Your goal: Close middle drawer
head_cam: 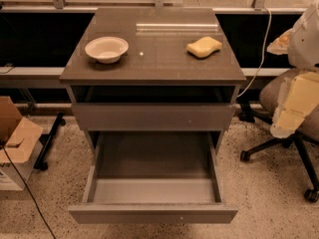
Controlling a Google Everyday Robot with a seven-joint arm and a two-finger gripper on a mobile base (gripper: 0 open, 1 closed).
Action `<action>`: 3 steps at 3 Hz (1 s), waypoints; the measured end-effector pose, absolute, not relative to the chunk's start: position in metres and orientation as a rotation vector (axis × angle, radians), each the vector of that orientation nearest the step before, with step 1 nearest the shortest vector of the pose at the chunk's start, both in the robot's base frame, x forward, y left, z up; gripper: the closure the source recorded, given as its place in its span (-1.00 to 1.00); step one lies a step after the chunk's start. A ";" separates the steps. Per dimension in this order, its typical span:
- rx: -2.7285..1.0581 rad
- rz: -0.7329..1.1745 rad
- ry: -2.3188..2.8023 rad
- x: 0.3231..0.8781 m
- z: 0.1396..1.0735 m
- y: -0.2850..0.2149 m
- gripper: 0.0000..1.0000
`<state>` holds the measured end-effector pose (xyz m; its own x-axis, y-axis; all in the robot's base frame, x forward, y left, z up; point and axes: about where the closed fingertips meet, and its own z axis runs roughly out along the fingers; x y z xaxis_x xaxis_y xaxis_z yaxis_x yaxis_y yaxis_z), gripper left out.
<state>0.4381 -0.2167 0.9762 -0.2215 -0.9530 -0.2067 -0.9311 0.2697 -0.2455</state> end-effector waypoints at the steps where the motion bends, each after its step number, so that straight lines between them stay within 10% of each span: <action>1: -1.725 -0.098 2.232 0.438 0.976 -0.217 -1.00; 3: -1.727 -0.082 2.218 0.436 0.963 -0.212 -0.36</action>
Offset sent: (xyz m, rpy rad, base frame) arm -0.0002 0.0011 -0.0037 0.0034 0.0043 0.0032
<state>0.4360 -0.2117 0.9635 -0.2125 -0.9520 -0.2202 -0.9332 0.2646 -0.2433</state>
